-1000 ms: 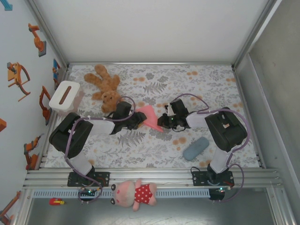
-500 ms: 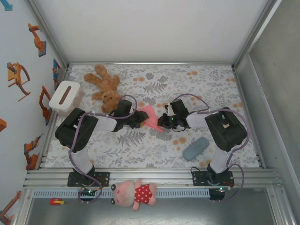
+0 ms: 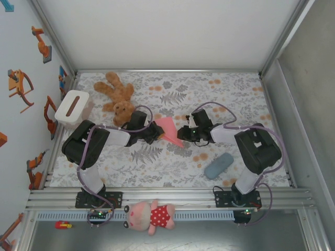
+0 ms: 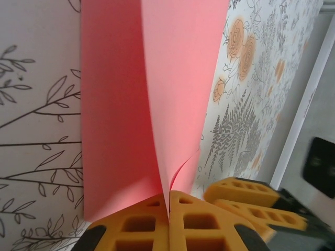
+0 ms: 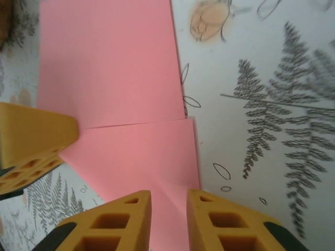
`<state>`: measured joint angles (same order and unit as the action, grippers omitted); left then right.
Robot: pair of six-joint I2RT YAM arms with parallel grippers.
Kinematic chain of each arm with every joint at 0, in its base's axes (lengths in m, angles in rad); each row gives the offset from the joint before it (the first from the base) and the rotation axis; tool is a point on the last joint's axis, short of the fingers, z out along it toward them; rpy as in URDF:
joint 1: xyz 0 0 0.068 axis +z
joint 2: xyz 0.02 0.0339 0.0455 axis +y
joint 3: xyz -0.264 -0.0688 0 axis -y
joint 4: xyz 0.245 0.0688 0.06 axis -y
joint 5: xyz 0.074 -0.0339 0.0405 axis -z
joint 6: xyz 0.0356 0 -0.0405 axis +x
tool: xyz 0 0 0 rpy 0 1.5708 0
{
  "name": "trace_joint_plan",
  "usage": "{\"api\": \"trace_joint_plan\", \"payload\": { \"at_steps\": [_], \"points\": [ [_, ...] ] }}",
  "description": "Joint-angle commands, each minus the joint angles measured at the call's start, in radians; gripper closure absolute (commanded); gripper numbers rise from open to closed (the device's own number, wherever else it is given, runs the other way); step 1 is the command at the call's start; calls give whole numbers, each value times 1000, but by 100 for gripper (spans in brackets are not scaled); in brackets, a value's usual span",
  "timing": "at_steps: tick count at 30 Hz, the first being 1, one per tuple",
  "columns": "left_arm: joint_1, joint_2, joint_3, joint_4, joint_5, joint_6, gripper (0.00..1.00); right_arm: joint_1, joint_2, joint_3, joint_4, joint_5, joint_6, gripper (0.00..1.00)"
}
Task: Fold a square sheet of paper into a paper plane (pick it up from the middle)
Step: Fourth fold the wing at the center of the table.
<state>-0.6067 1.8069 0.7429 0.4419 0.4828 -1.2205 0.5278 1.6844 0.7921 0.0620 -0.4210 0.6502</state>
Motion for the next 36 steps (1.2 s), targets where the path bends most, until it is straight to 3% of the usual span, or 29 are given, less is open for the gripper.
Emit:
{"api": "trace_joint_plan", "payload": {
  "at_steps": [1,3,4,7,13,18,26,36],
  "points": [
    [5,-11,31,-45,-9,27,96,-3,-108,7,-84,147,-116,65],
    [6,-28,40,-78,-26,34,96,6,-154,-1,-106,221,-165,58],
    [4,-34,47,-94,-32,37,96,11,-173,-6,-116,255,-185,46],
    [1,-50,68,-145,-50,43,96,35,-219,-11,-141,352,-240,40],
    [-8,-45,123,-258,-76,44,96,167,-224,-9,-125,461,-361,49],
    [-10,-31,154,-321,-83,38,96,264,-119,45,-119,477,-412,58],
    [-10,-29,183,-359,-71,42,96,310,10,127,-130,502,-448,58],
    [-10,-31,208,-390,-54,44,95,316,54,124,-94,507,-487,61]
  ]
}}
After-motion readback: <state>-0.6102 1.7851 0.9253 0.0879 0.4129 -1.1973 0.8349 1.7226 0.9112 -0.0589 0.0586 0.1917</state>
